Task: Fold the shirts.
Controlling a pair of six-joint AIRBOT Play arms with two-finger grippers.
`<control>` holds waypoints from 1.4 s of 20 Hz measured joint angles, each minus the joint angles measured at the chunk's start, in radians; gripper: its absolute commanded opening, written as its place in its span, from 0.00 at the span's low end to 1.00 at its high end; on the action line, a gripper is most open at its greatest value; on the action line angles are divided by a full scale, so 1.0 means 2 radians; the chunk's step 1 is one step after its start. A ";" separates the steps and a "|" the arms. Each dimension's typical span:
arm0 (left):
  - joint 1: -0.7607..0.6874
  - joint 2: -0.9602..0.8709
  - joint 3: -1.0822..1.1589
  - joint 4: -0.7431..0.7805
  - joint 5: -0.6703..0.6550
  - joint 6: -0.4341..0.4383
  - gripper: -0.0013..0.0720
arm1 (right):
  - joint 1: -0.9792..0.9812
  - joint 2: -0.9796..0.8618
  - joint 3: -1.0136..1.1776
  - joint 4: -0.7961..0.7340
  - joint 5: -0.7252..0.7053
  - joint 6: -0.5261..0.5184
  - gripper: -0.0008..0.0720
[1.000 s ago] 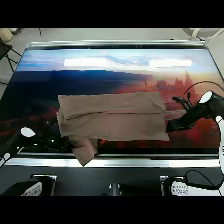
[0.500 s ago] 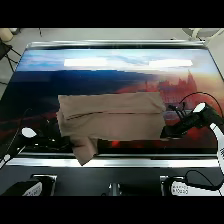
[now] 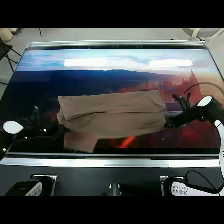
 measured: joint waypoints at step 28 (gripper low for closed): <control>0.055 -0.378 0.432 0.002 -0.135 0.000 0.55 | 0.008 -0.208 0.283 0.052 -0.096 0.047 0.99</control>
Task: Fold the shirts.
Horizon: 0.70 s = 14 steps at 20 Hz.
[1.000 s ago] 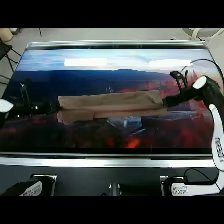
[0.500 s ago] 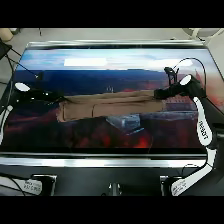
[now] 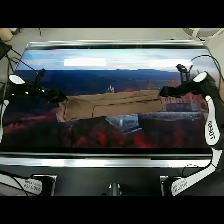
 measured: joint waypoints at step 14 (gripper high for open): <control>-0.122 0.092 0.013 -0.002 0.082 0.000 0.05 | 0.037 -0.072 0.002 0.117 0.018 -0.003 0.04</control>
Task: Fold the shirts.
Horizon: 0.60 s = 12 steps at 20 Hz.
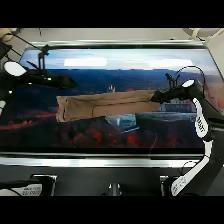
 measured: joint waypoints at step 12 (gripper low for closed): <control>-0.159 -0.184 0.000 -0.100 0.114 -0.055 0.05 | 0.069 0.207 0.001 -0.030 0.089 0.000 0.04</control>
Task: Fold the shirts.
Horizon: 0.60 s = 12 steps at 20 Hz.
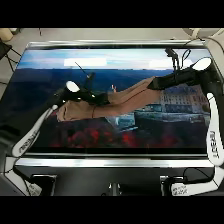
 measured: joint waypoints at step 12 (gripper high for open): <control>-0.036 -0.042 0.001 -0.156 0.050 0.028 0.05 | 0.114 0.109 0.000 -0.072 -0.001 0.067 0.04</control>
